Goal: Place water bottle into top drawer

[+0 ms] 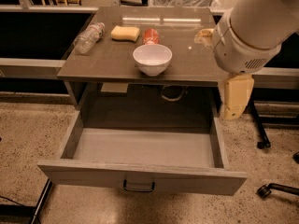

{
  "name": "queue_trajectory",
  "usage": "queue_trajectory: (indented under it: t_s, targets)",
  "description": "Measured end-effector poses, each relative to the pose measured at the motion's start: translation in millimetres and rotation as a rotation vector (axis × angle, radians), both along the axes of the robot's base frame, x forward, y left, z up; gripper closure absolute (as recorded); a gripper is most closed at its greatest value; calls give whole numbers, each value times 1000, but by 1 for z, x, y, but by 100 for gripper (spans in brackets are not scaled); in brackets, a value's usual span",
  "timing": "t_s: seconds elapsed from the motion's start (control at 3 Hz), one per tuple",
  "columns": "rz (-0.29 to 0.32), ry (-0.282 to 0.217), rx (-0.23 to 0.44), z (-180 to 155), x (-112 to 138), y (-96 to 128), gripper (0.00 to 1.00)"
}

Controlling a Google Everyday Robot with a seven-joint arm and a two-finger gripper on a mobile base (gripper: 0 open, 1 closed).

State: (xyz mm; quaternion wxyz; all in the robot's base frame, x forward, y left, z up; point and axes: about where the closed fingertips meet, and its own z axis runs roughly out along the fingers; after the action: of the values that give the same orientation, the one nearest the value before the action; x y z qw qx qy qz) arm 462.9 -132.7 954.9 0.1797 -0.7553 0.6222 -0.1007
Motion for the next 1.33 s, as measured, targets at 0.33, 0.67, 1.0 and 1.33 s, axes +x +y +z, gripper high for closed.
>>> queue_trajectory:
  t_s: [0.33,0.67,1.0,1.33]
  targets:
    - [105,-69,-79,6,19,12,0]
    - [399,-191,-199,22,63,50,0]
    - [394,-190,-196,22,63,50,0]
    - [488,-232,-249,26,76,63,0]
